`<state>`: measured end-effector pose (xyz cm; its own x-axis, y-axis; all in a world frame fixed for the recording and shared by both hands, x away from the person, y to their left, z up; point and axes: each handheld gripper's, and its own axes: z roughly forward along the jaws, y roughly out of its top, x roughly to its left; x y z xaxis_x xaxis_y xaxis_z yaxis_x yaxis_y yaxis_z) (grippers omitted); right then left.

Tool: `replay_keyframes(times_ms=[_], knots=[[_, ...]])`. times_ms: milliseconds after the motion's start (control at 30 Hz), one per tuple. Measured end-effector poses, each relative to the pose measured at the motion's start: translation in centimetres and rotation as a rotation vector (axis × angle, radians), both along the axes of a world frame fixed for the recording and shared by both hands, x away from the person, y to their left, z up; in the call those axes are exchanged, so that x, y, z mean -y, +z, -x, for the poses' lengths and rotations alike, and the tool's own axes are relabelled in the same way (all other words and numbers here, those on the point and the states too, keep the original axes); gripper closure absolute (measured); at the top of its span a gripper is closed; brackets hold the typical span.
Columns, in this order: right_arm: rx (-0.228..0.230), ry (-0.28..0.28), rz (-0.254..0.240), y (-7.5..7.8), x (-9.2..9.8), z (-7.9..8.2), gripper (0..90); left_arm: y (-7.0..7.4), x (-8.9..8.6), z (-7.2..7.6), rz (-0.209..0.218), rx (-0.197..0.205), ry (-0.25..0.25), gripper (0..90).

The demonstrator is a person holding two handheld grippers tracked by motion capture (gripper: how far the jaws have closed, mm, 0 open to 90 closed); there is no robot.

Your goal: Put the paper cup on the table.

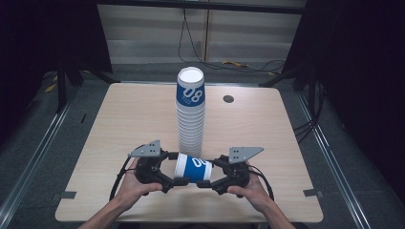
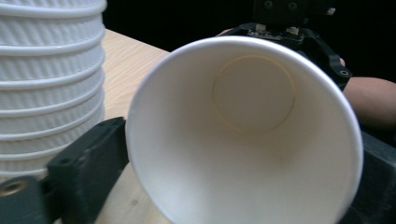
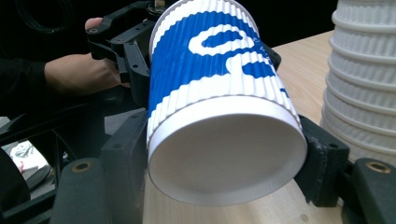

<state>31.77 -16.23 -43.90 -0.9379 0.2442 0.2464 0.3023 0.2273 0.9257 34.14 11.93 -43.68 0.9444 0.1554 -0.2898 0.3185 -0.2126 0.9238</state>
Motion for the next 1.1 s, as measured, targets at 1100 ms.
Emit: replay_keyframes(times_ms=[1100], knots=[[-0.052, -0.008, 0.164, -0.4, -0.5, 0.5, 18.0, 1.0, 0.0, 0.4, -0.061, 0.061, -0.053, 18.0]])
